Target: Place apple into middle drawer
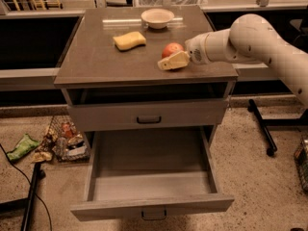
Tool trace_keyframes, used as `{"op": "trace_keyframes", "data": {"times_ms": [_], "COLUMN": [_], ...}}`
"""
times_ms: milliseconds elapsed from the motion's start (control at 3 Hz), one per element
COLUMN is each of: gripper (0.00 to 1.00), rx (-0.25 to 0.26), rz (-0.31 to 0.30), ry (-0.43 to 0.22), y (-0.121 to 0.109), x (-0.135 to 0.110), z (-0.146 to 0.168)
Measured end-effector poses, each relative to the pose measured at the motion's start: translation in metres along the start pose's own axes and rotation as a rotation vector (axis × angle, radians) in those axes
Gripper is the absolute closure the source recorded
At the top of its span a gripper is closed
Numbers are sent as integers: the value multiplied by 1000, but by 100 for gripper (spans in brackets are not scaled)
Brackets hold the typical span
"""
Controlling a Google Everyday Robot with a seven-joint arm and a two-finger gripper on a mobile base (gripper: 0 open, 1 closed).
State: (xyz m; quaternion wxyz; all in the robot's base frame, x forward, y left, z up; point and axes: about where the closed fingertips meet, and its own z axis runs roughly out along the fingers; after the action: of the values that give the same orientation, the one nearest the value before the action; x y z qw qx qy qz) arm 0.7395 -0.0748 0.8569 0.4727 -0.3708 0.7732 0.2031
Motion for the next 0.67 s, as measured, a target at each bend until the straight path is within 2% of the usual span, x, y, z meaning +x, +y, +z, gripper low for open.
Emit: {"op": "trace_keyframes", "data": {"times_ms": [333,667], "gripper": [40,63], "rx": [16,9], "rz": [19,30], "ry": [-19,-41], "y": [-4,-3], "x": [4,4], "z": [4,9]}}
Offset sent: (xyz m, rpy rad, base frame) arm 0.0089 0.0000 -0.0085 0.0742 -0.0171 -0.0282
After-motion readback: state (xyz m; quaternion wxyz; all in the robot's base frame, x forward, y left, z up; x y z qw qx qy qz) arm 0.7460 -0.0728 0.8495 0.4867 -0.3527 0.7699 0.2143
